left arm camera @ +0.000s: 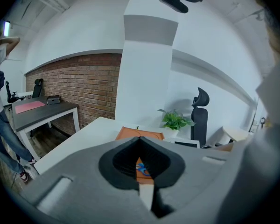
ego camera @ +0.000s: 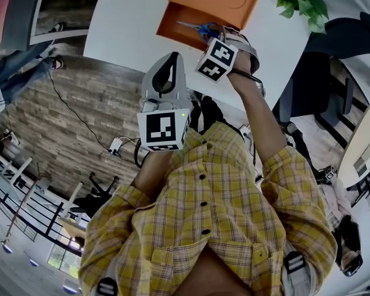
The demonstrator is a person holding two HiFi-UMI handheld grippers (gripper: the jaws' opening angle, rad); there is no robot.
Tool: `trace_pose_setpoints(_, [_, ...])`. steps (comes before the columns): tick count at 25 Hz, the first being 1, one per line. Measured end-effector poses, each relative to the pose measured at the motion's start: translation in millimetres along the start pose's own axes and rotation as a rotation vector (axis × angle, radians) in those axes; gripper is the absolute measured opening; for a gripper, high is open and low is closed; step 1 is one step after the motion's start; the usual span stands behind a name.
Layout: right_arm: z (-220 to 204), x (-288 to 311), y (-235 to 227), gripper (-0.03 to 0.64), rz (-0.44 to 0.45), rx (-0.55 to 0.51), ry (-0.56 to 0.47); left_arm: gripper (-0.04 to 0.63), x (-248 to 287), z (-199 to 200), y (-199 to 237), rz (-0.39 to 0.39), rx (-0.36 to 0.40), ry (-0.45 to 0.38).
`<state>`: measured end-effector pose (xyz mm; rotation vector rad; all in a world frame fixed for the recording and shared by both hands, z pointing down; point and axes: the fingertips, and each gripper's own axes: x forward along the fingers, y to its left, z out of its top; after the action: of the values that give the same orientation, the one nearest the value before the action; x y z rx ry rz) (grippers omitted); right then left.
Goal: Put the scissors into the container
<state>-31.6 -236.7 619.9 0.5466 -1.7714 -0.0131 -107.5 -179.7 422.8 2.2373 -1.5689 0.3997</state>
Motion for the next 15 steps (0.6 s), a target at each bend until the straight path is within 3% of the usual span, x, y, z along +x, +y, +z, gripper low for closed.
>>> trace_pose_setpoints(10, [-3.3, -33.7, -5.6, 0.006, -0.071, 0.056, -0.063, 0.0, -12.9, 5.4, -10.8, -0.004, 0.019, -0.027])
trace_pose_setpoints(15, [-2.7, -54.0, -5.6, 0.006, -0.101, 0.102, -0.109, 0.0, -23.3, 10.8, -18.1, -0.006, 0.032, -0.048])
